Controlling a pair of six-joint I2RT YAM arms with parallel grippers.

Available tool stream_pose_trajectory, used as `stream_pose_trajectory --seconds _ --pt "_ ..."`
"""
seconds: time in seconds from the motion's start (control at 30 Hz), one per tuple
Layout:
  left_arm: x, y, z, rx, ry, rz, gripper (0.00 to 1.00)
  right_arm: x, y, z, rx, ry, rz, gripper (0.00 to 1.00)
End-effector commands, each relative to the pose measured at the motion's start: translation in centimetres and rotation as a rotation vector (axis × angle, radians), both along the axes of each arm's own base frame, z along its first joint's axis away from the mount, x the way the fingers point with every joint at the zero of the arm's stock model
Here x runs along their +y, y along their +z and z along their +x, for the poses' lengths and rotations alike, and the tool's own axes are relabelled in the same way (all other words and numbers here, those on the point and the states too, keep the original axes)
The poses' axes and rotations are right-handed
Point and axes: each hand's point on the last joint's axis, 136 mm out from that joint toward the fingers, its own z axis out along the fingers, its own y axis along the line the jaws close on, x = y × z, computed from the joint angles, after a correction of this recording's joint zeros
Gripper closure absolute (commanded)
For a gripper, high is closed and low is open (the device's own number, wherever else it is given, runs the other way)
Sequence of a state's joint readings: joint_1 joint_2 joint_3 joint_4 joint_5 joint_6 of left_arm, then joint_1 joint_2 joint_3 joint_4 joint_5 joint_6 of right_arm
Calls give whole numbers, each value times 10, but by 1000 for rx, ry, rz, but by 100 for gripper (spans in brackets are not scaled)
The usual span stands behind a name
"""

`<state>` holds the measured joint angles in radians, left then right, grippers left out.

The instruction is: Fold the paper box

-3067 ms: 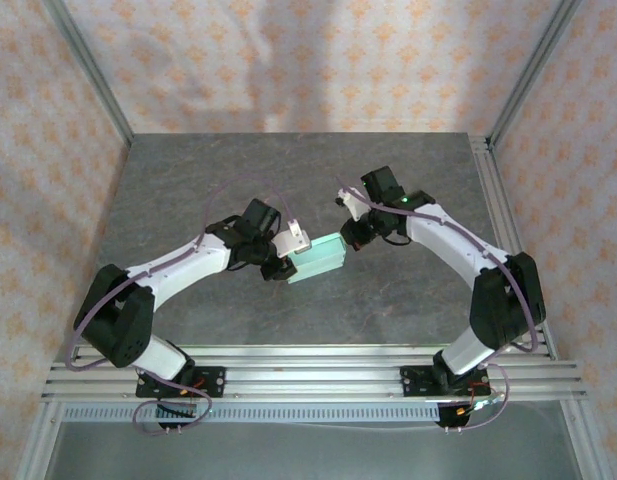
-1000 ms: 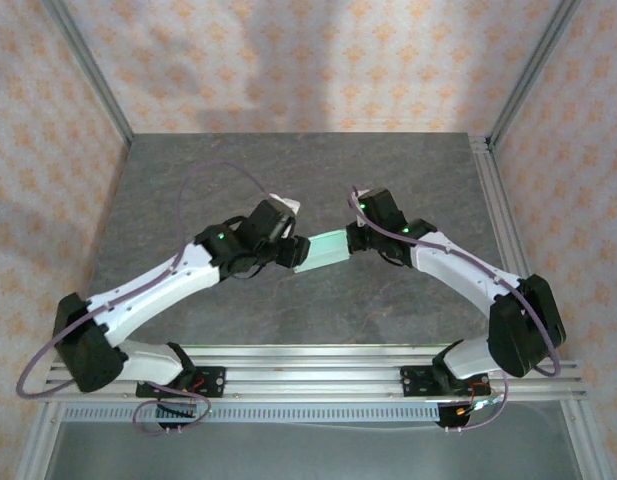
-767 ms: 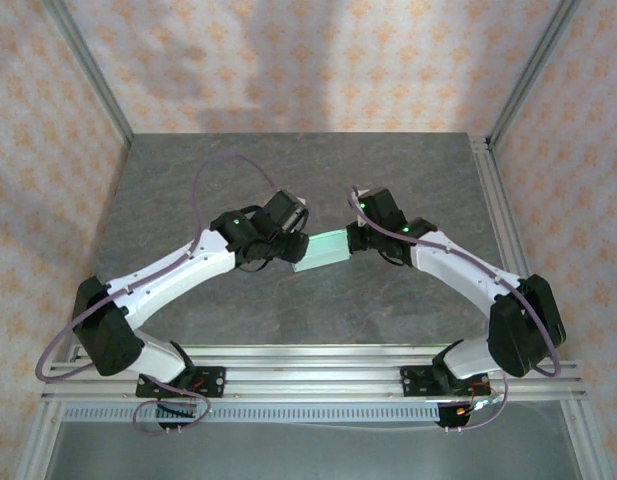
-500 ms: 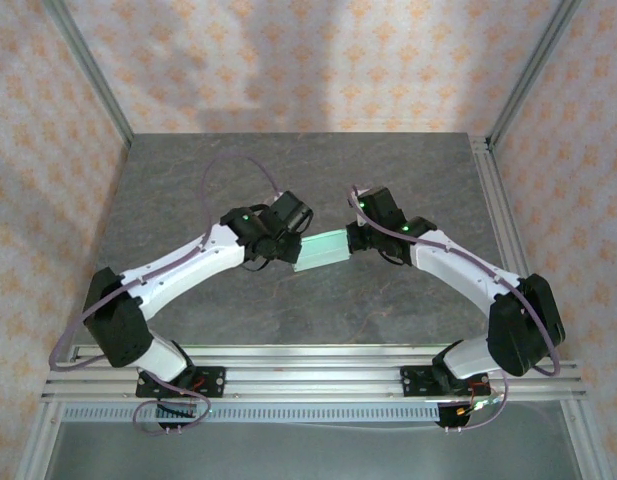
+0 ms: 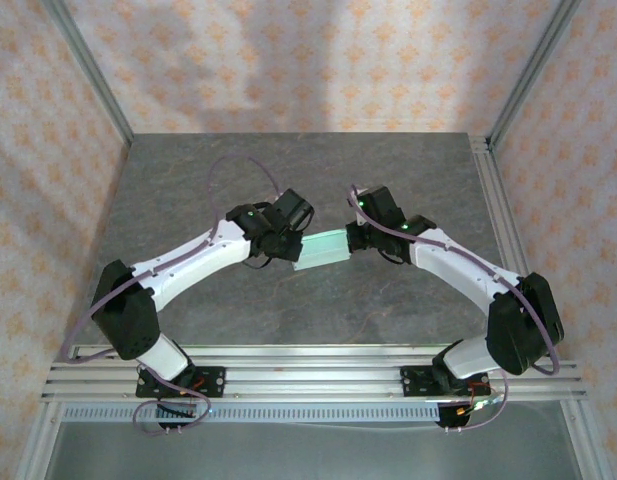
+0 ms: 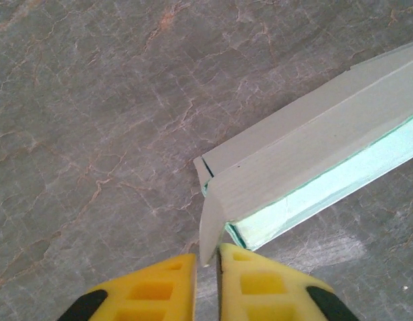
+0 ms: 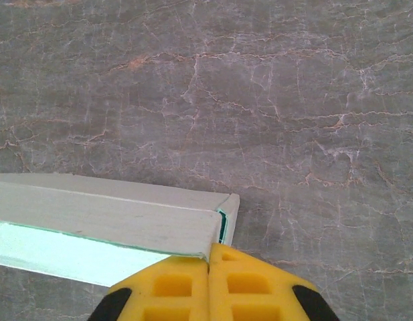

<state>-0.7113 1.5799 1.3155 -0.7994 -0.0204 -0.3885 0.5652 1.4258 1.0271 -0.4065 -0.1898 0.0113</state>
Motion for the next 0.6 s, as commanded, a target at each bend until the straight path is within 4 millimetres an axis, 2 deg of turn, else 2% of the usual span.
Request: stream_pose_trajectory --seconds 0.0,0.17,0.3,0.57 --pt "-6 1 6 1 14 -32 89 -1 6 1 0 -13 -11 100" --pt "-14 -5 6 25 14 -58 92 0 7 1 0 -13 -3 100" --pt "-13 -6 7 28 26 -53 99 0 7 1 0 -12 2 100" --pt "-10 -1 9 47 104 -87 100 1 8 1 -1 -9 6 100"
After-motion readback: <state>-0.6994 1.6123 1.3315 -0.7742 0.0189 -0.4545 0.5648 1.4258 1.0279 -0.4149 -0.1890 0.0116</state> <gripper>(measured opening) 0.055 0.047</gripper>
